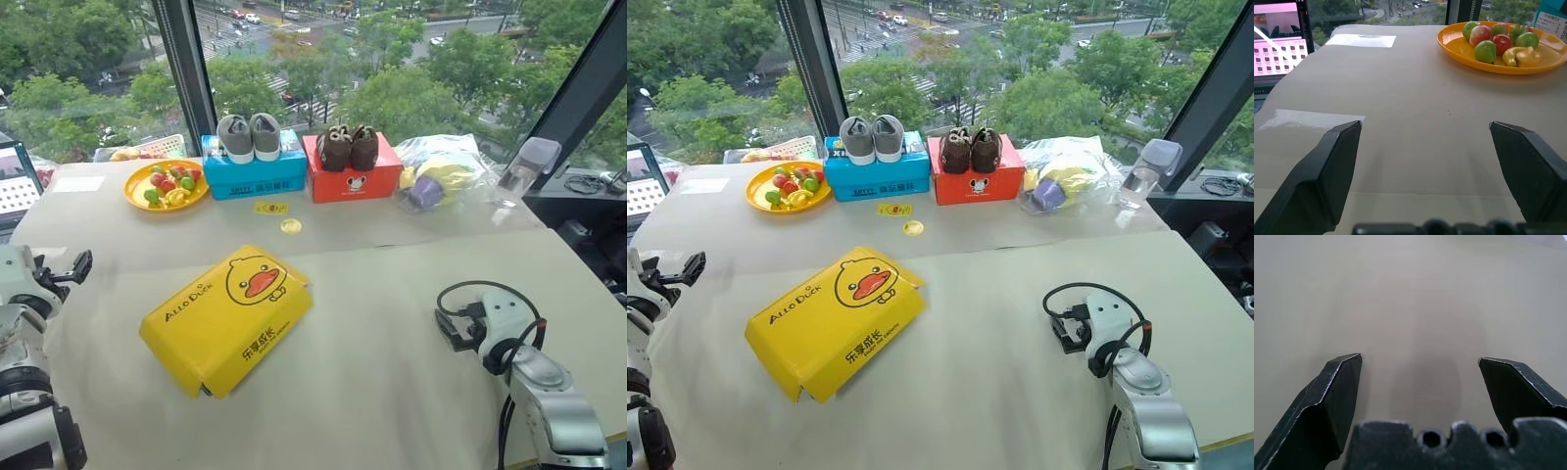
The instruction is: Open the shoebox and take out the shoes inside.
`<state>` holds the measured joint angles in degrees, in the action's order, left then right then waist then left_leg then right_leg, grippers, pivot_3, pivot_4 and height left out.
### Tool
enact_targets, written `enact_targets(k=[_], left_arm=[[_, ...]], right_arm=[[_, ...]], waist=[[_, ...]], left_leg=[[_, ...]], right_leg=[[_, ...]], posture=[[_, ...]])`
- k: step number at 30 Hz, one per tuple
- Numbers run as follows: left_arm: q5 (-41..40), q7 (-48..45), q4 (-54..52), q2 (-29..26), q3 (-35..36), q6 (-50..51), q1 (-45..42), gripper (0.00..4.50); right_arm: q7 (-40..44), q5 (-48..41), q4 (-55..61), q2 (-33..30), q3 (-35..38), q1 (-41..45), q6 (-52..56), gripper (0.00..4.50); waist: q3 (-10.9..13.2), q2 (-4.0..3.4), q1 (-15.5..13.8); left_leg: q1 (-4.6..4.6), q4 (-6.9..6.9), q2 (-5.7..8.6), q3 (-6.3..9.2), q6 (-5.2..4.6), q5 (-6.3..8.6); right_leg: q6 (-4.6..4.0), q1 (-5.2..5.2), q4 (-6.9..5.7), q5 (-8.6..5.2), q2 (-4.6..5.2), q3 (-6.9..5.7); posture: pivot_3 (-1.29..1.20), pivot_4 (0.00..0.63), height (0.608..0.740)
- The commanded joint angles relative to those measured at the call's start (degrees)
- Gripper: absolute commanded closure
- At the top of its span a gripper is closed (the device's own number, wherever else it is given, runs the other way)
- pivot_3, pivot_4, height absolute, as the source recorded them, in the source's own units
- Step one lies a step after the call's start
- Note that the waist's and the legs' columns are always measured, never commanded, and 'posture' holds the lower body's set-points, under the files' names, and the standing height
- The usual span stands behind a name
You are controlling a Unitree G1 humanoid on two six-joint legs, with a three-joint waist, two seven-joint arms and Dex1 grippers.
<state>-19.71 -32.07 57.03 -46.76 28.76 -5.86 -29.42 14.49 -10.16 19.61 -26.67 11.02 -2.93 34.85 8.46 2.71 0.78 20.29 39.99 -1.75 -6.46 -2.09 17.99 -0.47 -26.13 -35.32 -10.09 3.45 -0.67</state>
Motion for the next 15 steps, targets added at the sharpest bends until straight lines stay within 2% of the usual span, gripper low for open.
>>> enact_targets(k=[1,7,9,15], left_arm=[[0.18,-1.13,-0.89,0.15,-0.57,-1.37,-1.58,0.02],[0.73,-2.14,-1.53,1.54,-1.69,-1.85,-1.72,0.02],[0.67,-3.48,-2.1,1.5,-2.14,-1.54,-1.66,0.02],[2.84,-16.48,-5.41,0.42,-7.87,-2.1,-0.64,0.0]], right_arm=[[-0.02,0.97,0.65,-0.33,0.25,1.04,-1.75,0.0],[1.22,1.65,-0.22,-1.19,-0.25,1.59,-2.18,0.0],[3.92,0.87,1.04,-2.31,-1.51,1.87,-2.27,0.0],[16.71,-7.45,11.05,-6.99,-6.42,1.98,2.72,1.73]], waist=[[0.0,0.0,-0.02],[0.0,0.01,-0.1],[0.0,0.01,-0.04],[0.0,0.01,0.07]], left_leg=[[0.0,0.0,0.0,0.0,0.0,0.0],[0.01,0.11,0.01,0.0,0.0,0.0],[0.01,0.1,0.01,0.0,0.0,0.0],[0.0,0.11,0.0,0.01,-0.01,0.0]], right_leg=[[0.0,0.0,0.0,0.0,0.0,0.0],[0.0,0.02,-0.07,0.0,0.0,0.0],[0.0,0.01,-0.07,0.0,-0.01,0.0],[0.0,0.0,-0.09,0.0,-0.05,0.0]], posture=[[0.0,0.15,0.731],[0.0,0.15,0.731],[0.0,0.15,0.731],[0.0,0.15,0.731]])
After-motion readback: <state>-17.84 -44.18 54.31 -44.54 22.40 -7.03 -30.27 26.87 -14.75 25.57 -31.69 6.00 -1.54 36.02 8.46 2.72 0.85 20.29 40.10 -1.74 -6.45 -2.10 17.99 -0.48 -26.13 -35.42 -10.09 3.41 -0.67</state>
